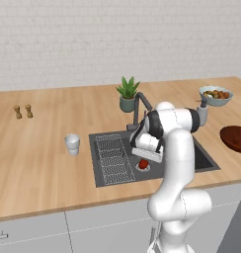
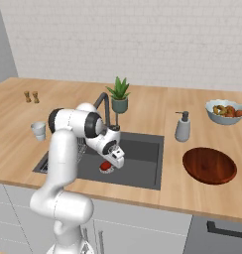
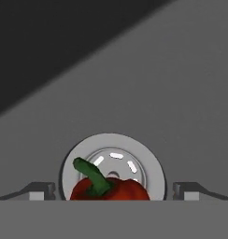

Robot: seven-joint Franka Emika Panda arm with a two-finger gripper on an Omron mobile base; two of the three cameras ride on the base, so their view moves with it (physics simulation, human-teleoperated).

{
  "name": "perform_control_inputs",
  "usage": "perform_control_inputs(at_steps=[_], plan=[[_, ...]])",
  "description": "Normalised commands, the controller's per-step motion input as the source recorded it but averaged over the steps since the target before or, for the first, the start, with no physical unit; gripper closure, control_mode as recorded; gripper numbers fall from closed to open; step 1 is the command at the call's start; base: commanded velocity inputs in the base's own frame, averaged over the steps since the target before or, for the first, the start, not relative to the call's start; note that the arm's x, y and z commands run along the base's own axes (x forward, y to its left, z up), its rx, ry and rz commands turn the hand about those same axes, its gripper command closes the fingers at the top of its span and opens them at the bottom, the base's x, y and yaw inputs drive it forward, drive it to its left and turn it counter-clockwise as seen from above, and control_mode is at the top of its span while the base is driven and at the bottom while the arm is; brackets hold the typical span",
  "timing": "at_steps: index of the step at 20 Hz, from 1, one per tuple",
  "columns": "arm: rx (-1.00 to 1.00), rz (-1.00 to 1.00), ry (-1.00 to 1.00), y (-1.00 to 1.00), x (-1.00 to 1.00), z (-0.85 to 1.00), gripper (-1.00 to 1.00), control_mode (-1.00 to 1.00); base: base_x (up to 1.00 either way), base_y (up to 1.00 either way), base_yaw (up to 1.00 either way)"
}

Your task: Pick the bell pepper from the sink and place it in the bowl. Then pick the bowl and place it in the microwave. Then close the microwave door and press the start button.

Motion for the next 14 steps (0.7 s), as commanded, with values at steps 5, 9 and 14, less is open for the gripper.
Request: perform_control_inputs(at_steps=[5, 9, 14], plan=[[0.00, 0.00, 0.01, 0.11, 0.00, -0.05, -1.00, -1.00, 0.00, 0.00, 0.00], [0.00, 0.00, 0.00, 0.14, -0.01, -0.09, -1.00, -1.00, 0.00, 0.00, 0.00], [0.00, 0.00, 0.01, 0.06, -0.02, -0.17, -1.00, -1.00, 0.00, 0.00, 0.00]])
